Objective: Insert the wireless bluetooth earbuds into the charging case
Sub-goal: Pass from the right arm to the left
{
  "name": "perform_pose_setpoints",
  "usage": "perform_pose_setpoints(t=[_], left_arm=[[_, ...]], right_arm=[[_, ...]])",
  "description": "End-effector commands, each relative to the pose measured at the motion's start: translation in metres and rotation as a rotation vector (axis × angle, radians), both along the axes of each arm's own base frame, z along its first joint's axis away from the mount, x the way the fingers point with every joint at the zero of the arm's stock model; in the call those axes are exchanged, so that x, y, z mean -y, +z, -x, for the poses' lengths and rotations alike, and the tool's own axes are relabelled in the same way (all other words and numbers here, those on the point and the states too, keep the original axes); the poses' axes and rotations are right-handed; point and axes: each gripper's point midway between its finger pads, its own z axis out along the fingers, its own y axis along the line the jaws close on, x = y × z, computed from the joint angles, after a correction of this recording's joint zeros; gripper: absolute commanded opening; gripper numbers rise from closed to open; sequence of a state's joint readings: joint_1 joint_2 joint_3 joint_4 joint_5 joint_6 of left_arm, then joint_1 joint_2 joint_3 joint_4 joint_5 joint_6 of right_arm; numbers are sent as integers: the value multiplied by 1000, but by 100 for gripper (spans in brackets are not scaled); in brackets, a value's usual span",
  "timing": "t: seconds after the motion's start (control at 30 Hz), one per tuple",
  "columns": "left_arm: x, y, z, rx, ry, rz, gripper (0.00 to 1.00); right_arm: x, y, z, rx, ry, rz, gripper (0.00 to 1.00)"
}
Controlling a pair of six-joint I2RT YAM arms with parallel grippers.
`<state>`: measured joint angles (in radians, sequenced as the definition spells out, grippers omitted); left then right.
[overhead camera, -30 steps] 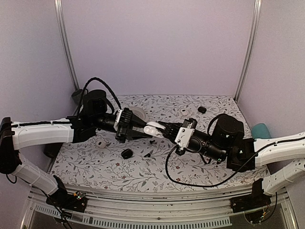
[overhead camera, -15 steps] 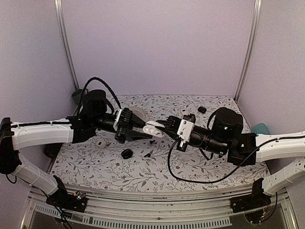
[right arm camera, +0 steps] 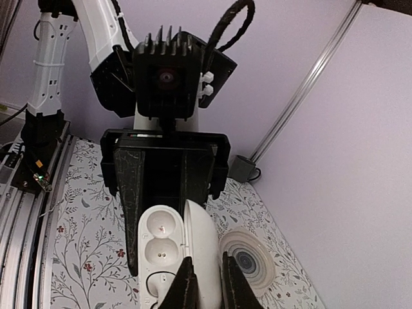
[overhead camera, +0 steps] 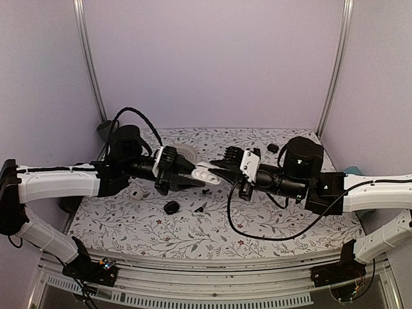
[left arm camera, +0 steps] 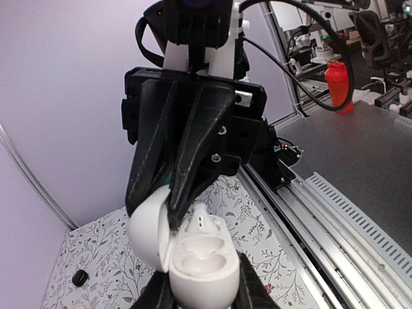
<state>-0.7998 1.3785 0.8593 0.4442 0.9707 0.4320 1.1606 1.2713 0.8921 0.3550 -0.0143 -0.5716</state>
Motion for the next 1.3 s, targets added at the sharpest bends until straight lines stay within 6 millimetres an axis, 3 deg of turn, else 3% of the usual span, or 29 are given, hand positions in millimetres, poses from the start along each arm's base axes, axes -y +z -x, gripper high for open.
perform_pose_setpoints(t=[0.0, 0.1, 0.3, 0.43, 0.73, 0.97, 1.1, 1.2, 1.27], left_arm=[[-1, 5, 10, -100, -16, 67, 0], [-4, 6, 4, -179, 34, 120, 0], [-13, 0, -1, -283, 90, 198, 0], [-18, -7, -17, -350, 195, 248, 0], [-30, -15, -45, -340, 395, 328, 0], [-36, -12, -52, -335, 449, 361, 0], [-46, -11, -61, -337, 506, 373, 0], [-54, -8, -63, -336, 524, 385, 0], [-59, -7, -64, -333, 535, 386, 0]], right_arm=[[-4, 1, -11, -146, 63, -39, 23], [-5, 0, -20, -235, 85, -51, 40], [-5, -1, -35, -406, 109, -92, 59], [-7, -1, -36, -502, 114, -119, 66], [-7, 2, -54, -834, 98, -229, 75], [7, -12, -64, -927, -5, -235, 75], [47, -38, -89, -1022, -176, -245, 72], [78, -92, -101, -1143, -340, -144, 70], [84, -126, -93, -1206, -380, -56, 67]])
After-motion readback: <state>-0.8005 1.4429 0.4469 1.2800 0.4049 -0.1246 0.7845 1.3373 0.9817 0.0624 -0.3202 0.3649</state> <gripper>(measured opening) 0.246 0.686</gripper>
